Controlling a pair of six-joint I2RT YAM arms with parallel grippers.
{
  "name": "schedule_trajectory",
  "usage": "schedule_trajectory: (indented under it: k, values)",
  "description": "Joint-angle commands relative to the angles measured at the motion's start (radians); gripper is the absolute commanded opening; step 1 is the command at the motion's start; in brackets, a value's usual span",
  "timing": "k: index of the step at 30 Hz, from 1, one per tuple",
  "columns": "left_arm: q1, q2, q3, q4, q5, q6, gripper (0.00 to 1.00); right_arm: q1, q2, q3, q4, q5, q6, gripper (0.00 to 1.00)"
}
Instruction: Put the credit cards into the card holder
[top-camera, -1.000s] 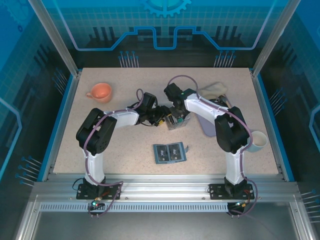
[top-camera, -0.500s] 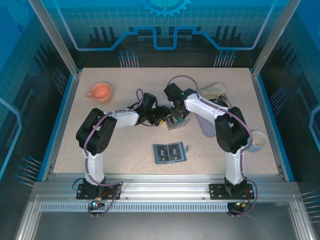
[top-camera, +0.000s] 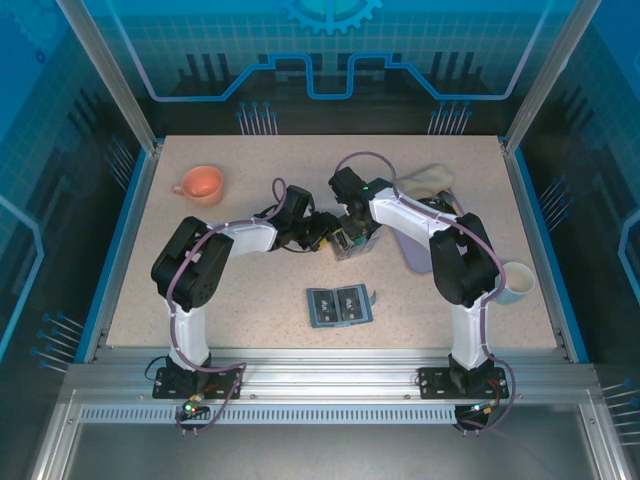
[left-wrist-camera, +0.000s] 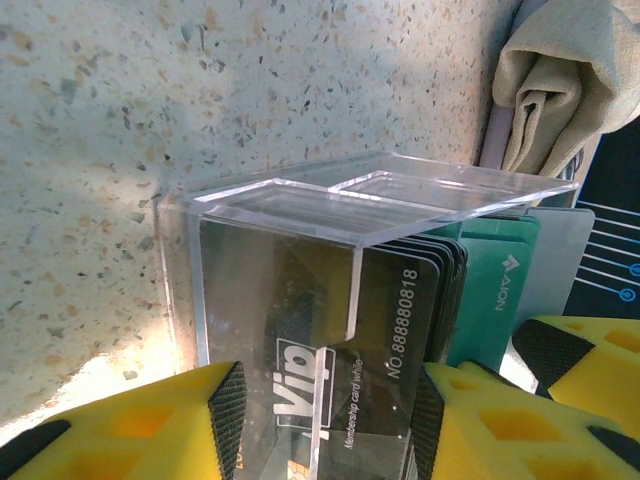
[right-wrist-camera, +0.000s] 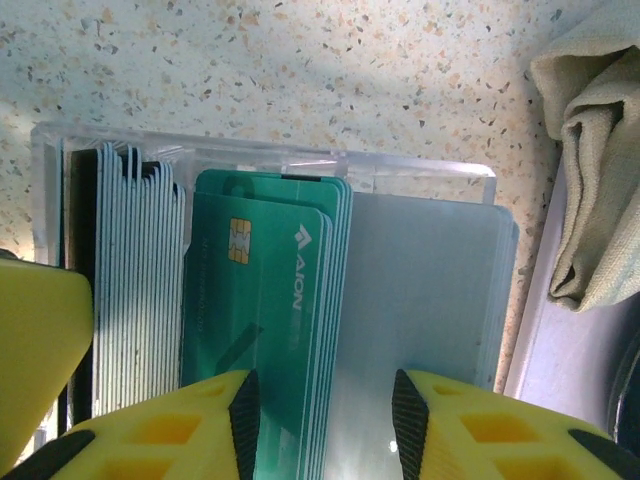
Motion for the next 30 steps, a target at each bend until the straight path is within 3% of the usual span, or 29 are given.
schedule_trajectory:
  k: [1,7,30]
  values:
    - [0.003,-0.013,-0.037,-0.05,-0.016,-0.024,0.48,0.02,0.033,-0.039,0.008,0.032,-0.01,0.42]
    - [0.003,-0.015,-0.041,-0.058,-0.018,-0.016,0.48,0.018,-0.011,-0.047,0.021,0.101,-0.01,0.34]
    - [0.003,-0.001,-0.033,-0.064,-0.011,-0.009,0.48,0.011,-0.049,-0.027,0.003,0.098,-0.021,0.17]
